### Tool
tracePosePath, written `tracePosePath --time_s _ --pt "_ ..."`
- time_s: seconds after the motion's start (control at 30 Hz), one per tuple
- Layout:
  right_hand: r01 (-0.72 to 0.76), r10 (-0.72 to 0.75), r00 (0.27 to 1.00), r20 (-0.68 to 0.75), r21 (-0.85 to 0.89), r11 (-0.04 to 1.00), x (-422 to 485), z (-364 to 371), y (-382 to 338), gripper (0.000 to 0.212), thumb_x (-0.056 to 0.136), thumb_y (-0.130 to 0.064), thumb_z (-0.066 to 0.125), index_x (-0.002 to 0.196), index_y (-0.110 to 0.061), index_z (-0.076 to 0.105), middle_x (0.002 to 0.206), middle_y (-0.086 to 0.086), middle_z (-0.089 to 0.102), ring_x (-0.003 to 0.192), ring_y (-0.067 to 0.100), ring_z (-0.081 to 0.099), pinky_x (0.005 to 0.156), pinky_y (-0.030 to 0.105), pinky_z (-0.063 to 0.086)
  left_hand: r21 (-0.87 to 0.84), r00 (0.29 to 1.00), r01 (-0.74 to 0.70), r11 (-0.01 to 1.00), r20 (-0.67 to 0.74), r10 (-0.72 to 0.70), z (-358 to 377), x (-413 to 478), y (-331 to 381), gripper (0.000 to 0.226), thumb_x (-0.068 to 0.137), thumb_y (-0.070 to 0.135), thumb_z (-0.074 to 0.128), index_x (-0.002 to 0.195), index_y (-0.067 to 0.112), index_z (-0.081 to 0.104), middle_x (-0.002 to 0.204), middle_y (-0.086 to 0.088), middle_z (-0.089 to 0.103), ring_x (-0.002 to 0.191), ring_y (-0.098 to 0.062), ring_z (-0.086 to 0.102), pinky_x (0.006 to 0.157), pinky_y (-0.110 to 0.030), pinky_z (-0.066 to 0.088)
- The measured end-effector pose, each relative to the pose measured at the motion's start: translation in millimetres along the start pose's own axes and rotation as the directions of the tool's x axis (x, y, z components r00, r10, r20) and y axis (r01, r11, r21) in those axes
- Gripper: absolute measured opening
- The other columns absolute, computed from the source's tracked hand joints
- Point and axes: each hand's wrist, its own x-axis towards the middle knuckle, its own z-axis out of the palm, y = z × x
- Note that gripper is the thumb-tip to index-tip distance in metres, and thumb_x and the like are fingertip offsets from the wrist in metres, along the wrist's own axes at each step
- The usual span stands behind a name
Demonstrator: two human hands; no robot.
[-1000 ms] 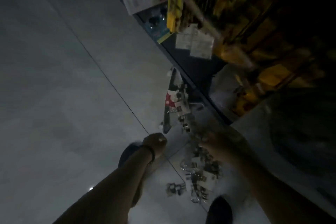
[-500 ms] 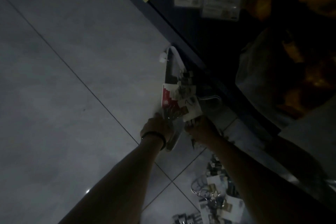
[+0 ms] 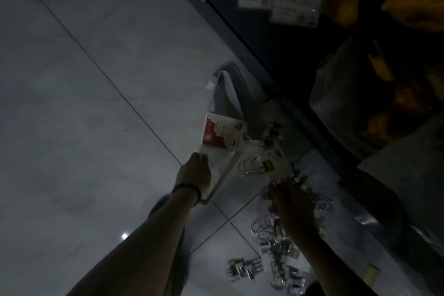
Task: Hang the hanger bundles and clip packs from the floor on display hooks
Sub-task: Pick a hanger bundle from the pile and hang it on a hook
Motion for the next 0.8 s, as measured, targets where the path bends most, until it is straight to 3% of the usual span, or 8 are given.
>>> tracePosePath --time_s 0.1,0.2,0.33,0.4,0.5,0.57,0.67,0.8 --pt "-0.034 0.031 0.998 -0.05 -0.068 0.997 1 4 10 0.03 0.107 -0.034 0.056 0.089 -0.018 0.074 0.067 -0.009 0.072 0.056 0.01 0.065 0.044 0.022 0.047 -0.11 0.993 0.081 0.991 -0.074 -0.089 -7 -19 -26 0.027 0.107 0.053 0.038 0.1 0.034 0.055 0.089 -0.003 0.074 0.079 -0.025 0.075 0.077 -0.047 0.065" --pt "-0.091 0.104 0.994 0.033 -0.268 0.959 4 7 13 0.031 0.107 -0.034 0.054 0.11 -0.008 0.071 0.096 0.009 0.074 0.083 0.024 0.065 0.079 0.04 0.055 -0.165 0.979 0.158 0.974 -0.105 -0.177 -25 -52 -37 0.028 0.109 0.046 0.039 0.106 0.026 0.058 0.09 -0.004 0.073 0.074 -0.023 0.075 0.07 -0.044 0.066" --pt "-0.094 0.115 0.993 0.028 -0.409 0.908 -30 10 -4 0.037 0.104 -0.037 0.06 0.126 -0.007 0.064 0.115 0.003 0.068 0.101 0.021 0.062 0.086 0.026 0.043 -0.199 0.965 0.166 0.966 -0.167 -0.2 -53 -114 -39 0.028 0.112 0.039 0.036 0.105 0.023 0.058 0.089 0.002 0.068 0.078 -0.014 0.069 0.067 -0.034 0.057" --pt "-0.071 0.073 0.997 -0.002 -0.284 0.956 -54 6 -27 0.025 0.103 -0.034 0.062 0.117 -0.014 0.064 0.11 0.002 0.071 0.097 0.017 0.065 0.085 0.033 0.053 -0.232 0.966 0.14 0.963 -0.181 -0.184 -63 -152 -35 0.027 0.111 0.042 0.036 0.103 0.027 0.058 0.088 0.004 0.069 0.081 -0.015 0.071 0.075 -0.039 0.061" --pt "-0.042 0.039 0.998 0.045 0.063 0.997 -96 -11 -85 0.015 0.1 -0.035 0.069 0.11 -0.024 0.064 0.099 -0.003 0.072 0.09 0.013 0.069 0.07 0.03 0.053 -0.326 0.986 0.068 0.943 -0.124 -0.114 -72 -211 -19 0.023 0.109 0.04 0.038 0.115 0.029 0.058 0.09 0.001 0.073 0.078 -0.017 0.076 0.071 -0.04 0.066" --pt "-0.058 0.041 0.997 0.062 0.302 0.952 -122 -26 -119 0.027 0.096 -0.031 0.075 0.119 -0.021 0.066 0.105 0.002 0.076 0.099 0.023 0.074 0.079 0.04 0.061 -0.453 0.991 0.046 0.89 -0.092 -0.098 -83 -256 5 0.021 0.11 0.039 0.04 0.118 0.03 0.056 0.087 0.0 0.076 0.068 -0.015 0.076 0.062 -0.033 0.065" --pt "-0.055 0.053 0.998 0.018 0.459 0.887 -166 -60 -166 0.05 0.091 -0.033 0.079 0.135 -0.015 0.062 0.112 0.007 0.077 0.103 0.031 0.075 0.084 0.047 0.063 -0.547 0.995 -0.009 0.837 -0.088 -0.047 -112 -325 47 0.023 0.11 0.041 0.04 0.115 0.027 0.058 0.089 -0.002 0.076 0.068 -0.015 0.075 0.056 -0.024 0.059" --pt "-0.024 0.007 1.0 0.028 0.656 0.755 -247 -122 -236 0.054 0.099 -0.023 0.064 0.15 -0.012 0.049 0.135 0.016 0.067 0.109 0.035 0.072 0.08 0.046 0.059 -0.557 0.99 -0.136 0.819 -0.113 0.087 -171 -425 93 0.027 0.11 0.047 0.037 0.109 0.03 0.059 0.086 -0.001 0.076 0.068 -0.019 0.074 0.061 -0.032 0.063"
